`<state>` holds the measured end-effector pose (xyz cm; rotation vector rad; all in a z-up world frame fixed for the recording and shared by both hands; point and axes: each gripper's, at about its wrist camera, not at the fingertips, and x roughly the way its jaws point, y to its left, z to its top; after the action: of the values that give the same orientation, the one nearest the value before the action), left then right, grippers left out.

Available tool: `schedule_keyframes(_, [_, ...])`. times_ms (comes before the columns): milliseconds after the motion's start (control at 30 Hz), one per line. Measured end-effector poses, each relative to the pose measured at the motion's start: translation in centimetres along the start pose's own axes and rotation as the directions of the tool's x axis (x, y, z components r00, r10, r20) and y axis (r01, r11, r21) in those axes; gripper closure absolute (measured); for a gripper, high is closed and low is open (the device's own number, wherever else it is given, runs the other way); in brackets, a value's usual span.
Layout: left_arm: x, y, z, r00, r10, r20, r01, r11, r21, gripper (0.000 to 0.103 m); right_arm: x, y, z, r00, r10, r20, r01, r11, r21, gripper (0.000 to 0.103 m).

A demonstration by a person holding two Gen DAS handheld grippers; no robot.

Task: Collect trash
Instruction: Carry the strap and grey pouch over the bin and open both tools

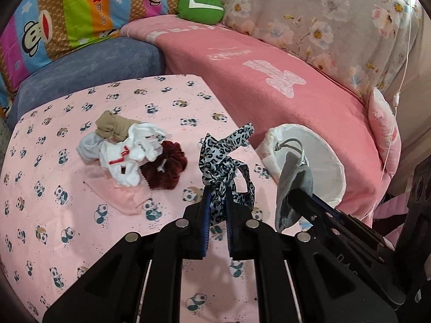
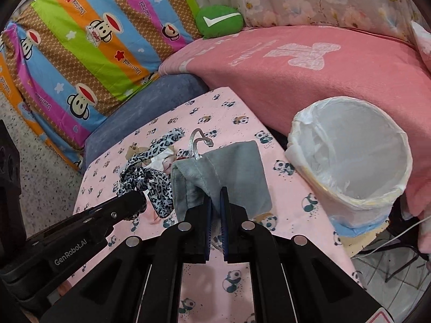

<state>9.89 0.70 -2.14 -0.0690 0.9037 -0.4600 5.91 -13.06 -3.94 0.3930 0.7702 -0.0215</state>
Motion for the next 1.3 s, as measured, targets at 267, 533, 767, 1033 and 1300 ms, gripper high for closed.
schedule_keyframes(267, [0.4, -6.0, 1.0, 0.999, -0.037, 0.009, 0.036, 0.993, 0.115, 0.093, -4.1, -4.8, 1.0, 0.996, -0.035, 0.076, 0.030, 0.998, 0.058, 0.096])
schedule_keyframes(533, [1.9, -11.4, 1.8, 0.997, -0.073, -0.003, 0.071, 0.973, 0.218, 0.093, -6.7, -9.9, 2.0, 0.988, -0.089, 0.127, 0.073, 0.989, 0.128, 0.096])
schedule_keyframes(767, [3.7, -14.9, 2.4, 0.994, -0.103, -0.028, 0.107, 0.956, 0.275, 0.093, -7.5, -13.4, 2.9, 0.981, -0.131, 0.146, 0.105, 0.979, 0.176, 0.096])
schedule_keyframes(1033, [5.9, -16.8, 3.5, 0.991, -0.122, -0.059, 0.134, 0.944, 0.301, 0.092, -7.1, -16.5, 3.8, 0.975, -0.168, 0.143, 0.136, 0.969, 0.208, 0.096])
schedule_keyframes(1300, [8.3, -17.9, 5.2, 0.991, -0.121, -0.062, 0.134, 0.945, 0.299, 0.083, -5.6, -17.9, 4.8, 0.974, -0.188, 0.124, 0.159, 0.965, 0.211, 0.096])
